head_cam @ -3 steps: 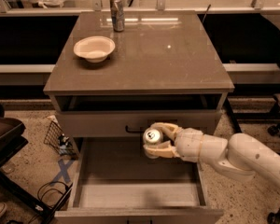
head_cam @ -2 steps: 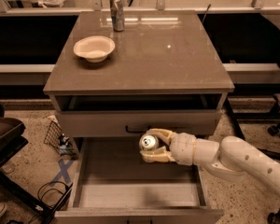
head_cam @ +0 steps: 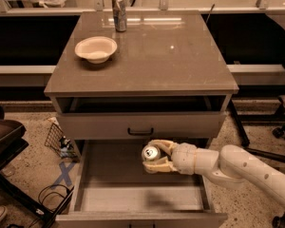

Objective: Place 7up can into middle drawer

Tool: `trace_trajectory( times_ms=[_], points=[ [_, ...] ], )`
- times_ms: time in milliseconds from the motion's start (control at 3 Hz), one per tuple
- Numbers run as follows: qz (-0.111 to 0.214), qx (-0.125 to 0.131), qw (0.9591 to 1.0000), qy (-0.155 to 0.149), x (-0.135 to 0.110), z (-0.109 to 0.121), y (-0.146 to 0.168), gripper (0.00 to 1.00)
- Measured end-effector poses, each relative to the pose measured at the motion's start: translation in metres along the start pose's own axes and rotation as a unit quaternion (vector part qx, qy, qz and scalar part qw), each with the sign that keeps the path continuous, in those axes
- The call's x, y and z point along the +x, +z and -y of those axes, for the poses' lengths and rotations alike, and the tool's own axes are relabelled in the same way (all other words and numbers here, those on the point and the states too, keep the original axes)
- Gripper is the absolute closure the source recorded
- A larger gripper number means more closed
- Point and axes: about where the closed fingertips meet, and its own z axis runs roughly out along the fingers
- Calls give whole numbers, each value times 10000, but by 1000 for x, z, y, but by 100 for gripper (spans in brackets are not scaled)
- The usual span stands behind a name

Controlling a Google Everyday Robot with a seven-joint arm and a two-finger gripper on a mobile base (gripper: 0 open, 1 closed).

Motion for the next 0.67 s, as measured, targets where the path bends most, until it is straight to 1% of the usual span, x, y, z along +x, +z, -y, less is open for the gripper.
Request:
trace_trajectory(
  times_ms=[333,667],
  points=[
    [21,-88,10000,25,6,0,12,100],
    [101,-308,9994,115,38,-1,51,100]
  ],
)
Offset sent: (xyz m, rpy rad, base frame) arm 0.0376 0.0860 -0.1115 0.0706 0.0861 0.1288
